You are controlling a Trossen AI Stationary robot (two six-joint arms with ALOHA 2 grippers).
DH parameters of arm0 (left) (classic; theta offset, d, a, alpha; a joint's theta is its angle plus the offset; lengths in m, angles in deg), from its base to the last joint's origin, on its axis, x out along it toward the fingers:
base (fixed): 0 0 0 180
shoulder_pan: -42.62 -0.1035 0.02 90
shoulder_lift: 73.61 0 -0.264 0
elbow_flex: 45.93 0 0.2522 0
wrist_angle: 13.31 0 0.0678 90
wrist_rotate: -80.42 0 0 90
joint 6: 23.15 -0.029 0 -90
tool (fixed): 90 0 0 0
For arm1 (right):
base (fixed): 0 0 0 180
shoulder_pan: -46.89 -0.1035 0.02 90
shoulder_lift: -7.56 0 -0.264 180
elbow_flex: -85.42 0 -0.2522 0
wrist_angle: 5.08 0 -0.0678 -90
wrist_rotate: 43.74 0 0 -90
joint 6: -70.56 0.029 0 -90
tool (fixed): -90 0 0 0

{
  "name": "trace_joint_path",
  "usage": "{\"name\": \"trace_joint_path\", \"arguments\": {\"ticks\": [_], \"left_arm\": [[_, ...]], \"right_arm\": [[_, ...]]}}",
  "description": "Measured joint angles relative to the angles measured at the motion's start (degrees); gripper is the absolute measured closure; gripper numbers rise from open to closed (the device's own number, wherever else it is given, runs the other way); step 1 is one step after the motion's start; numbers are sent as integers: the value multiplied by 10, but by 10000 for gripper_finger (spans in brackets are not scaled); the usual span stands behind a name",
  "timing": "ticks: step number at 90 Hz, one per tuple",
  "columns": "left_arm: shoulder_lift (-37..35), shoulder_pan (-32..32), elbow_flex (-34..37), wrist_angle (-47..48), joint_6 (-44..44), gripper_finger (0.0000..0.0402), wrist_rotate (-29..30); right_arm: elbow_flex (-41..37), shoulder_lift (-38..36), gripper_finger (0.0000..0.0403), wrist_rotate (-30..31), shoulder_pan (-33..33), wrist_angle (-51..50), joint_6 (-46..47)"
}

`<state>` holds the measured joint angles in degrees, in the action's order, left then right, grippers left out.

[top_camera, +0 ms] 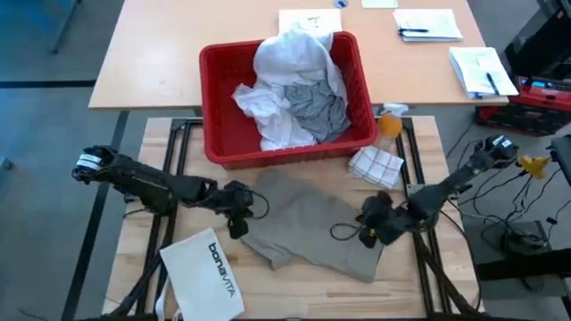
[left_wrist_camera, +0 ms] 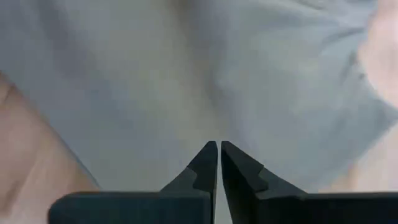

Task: Fold laundry
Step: Fold the brown shorts

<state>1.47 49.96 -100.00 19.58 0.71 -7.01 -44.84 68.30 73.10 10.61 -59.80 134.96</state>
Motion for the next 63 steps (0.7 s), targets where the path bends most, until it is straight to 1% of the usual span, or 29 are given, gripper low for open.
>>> {"name": "trace_joint_path", "arguments": {"ticks": [10, 21, 28, 37, 42, 53, 59, 63], "left_arm": [[18, -33, -3, -30, -32, 392, 6], [47, -76, 0, -85, -52, 398, 9], [72, -103, 0, -123, -61, 400, 9], [107, -128, -2, -164, -74, 399, -3], [129, -138, -6, -182, -77, 400, -5], [171, -147, -15, -213, -83, 399, 4], [190, -147, -24, -221, -83, 397, 23], [200, -147, -32, -221, -79, 396, 25]], "right_arm": [[55, -6, 402, -42, -40, -126, 19], [68, -7, 379, -66, -80, -171, 3], [56, -8, 351, -62, -101, -179, 24], [37, -11, 304, -22, -122, -164, 56], [26, -16, 275, -15, -135, -157, 61], [1, -21, 221, -26, -144, -136, 62], [-7, -22, 202, -44, -144, -130, 66], [-11, -21, 194, -49, -144, -125, 71]]}}
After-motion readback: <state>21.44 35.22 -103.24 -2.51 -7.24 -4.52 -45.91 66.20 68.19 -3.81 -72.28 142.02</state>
